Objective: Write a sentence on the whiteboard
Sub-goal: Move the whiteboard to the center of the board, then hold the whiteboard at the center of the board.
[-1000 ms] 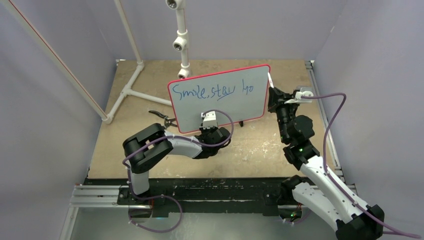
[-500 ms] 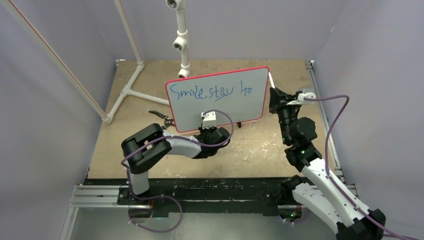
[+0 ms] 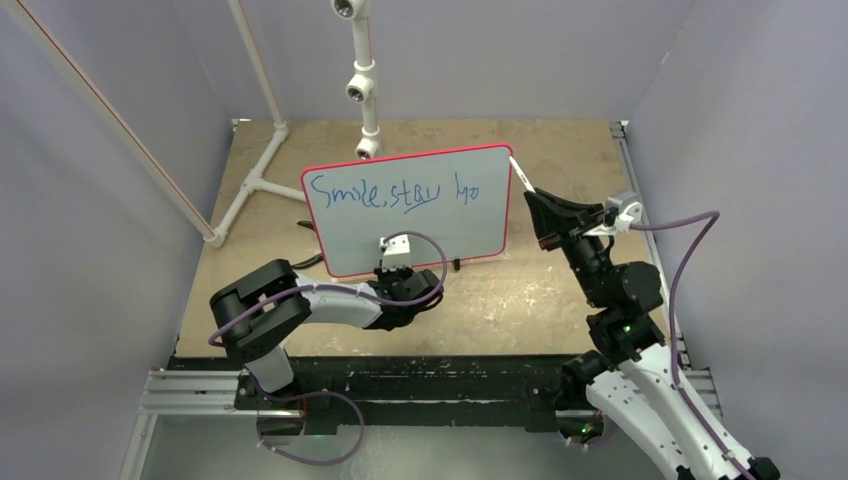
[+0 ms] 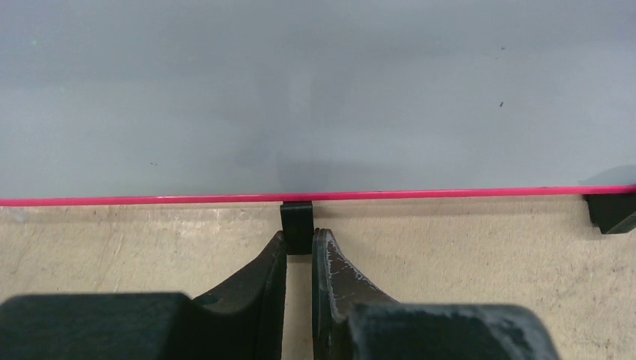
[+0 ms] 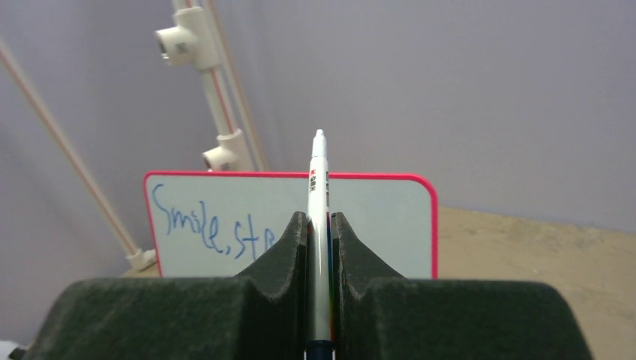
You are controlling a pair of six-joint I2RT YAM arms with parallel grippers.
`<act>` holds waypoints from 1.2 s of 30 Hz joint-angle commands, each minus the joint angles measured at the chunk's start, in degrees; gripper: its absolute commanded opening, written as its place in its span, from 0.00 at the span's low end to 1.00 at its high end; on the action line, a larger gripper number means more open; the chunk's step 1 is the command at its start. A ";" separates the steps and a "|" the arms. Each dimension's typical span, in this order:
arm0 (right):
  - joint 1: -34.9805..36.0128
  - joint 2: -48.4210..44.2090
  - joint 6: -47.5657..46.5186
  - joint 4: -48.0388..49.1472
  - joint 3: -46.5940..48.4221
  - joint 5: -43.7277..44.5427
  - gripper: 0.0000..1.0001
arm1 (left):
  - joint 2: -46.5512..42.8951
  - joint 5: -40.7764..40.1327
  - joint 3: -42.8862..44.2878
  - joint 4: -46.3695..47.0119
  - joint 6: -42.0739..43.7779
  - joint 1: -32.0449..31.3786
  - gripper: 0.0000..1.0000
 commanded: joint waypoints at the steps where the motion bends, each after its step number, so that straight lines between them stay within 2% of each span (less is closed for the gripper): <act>1: 0.03 -2.13 1.63 -1.63 0.43 -11.23 0.00 | -3.36 -4.31 -1.08 -4.38 -4.19 -1.75 0.00; 7: 0.02 -4.37 0.85 -4.31 -1.26 -14.28 0.00 | -7.39 -2.21 -2.50 -4.91 -3.86 -2.46 0.02; 12: -0.04 -6.29 0.55 -8.12 -1.09 -11.16 0.00 | -11.88 1.53 -3.55 -5.21 -0.82 -2.46 0.33; 16: 0.01 -8.56 0.52 -8.88 -2.51 -7.82 0.00 | -17.07 4.24 -4.73 -6.35 0.94 -2.46 0.49; 19: 0.04 -8.70 0.20 -9.23 -2.75 -5.27 0.00 | -21.37 7.29 -4.63 -7.48 3.47 -2.46 0.58; 23: 0.03 -5.93 -0.16 -9.89 -2.37 -3.90 0.00 | -25.39 15.25 -1.65 -10.24 9.06 -2.46 0.62; 28: 0.03 -1.32 -0.83 -8.54 -3.43 -5.79 0.00 | -26.63 29.05 8.53 -15.11 21.48 -1.79 0.67; 32: 0.03 1.54 -1.26 -7.00 -4.27 -6.63 0.00 | -22.48 36.28 24.12 -23.63 32.96 0.61 0.68; 36: 0.00 3.99 -1.60 -5.29 -5.36 -6.53 0.00 | -17.34 42.01 38.72 -26.35 43.37 4.58 0.69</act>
